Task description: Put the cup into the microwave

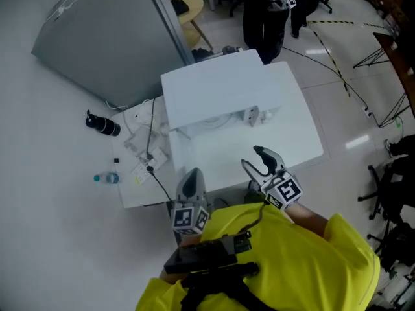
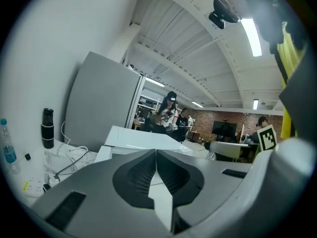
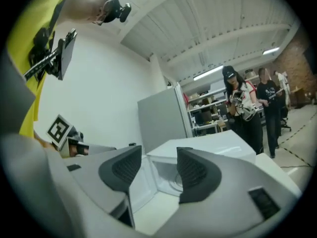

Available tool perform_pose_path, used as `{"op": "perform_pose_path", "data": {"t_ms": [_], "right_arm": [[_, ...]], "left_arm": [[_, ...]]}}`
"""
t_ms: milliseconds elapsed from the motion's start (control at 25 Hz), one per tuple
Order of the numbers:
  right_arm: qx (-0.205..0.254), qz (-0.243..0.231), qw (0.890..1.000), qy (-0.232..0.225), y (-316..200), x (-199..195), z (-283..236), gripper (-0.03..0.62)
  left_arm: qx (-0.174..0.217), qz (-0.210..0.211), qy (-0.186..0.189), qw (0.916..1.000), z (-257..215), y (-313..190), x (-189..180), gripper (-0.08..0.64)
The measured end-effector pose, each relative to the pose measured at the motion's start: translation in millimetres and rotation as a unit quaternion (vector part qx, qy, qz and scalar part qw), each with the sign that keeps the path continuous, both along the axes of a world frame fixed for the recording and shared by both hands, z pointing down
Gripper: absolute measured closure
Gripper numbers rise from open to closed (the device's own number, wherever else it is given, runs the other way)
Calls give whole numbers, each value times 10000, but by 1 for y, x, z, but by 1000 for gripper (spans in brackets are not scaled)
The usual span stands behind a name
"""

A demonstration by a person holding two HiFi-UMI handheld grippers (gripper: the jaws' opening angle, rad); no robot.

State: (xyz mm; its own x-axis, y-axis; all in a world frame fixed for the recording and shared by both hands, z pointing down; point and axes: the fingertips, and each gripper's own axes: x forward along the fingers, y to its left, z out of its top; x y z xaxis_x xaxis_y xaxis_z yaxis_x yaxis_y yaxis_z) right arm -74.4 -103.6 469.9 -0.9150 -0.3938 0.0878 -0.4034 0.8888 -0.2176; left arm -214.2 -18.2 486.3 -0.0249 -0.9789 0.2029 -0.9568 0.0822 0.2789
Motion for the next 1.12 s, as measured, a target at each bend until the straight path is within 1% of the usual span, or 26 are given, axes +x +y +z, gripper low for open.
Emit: {"op": "perform_pose_path", "data": {"t_ms": [40, 80, 160, 280, 320, 400, 480, 720, 1120], "right_arm": [[76, 110, 9998, -120, -2, 3, -12, 369], [152, 207, 9994, -217, -3, 5, -22, 413], [274, 338, 9986, -305, -1, 9, -32, 416], [296, 515, 9978, -305, 7, 17, -35, 416], [300, 600, 9973, -289, 8, 21, -35, 459], [290, 761, 9964, -242, 7, 25, -33, 499], [273, 880, 9956, -184, 4, 26, -31, 568], [210, 984, 9948, -129, 5, 24, -29, 583], [207, 811, 9965, -15, 5, 8, -28, 583]], "left_arm": [[79, 22, 16, 10000, -4, 0, -1, 571], [166, 45, 53, 9998, -8, 0, -3, 571], [312, 73, 140, 9994, -14, 4, -7, 571], [370, 99, 146, 9992, -25, 12, -9, 571], [393, 113, 152, 9990, -28, 13, -10, 571], [443, 160, 179, 9987, -33, 13, -11, 571], [466, 219, 154, 9986, -34, 10, -11, 571], [403, 261, 126, 9988, -33, 11, -11, 571], [397, 153, 185, 9989, -32, 9, -21, 571]]}}
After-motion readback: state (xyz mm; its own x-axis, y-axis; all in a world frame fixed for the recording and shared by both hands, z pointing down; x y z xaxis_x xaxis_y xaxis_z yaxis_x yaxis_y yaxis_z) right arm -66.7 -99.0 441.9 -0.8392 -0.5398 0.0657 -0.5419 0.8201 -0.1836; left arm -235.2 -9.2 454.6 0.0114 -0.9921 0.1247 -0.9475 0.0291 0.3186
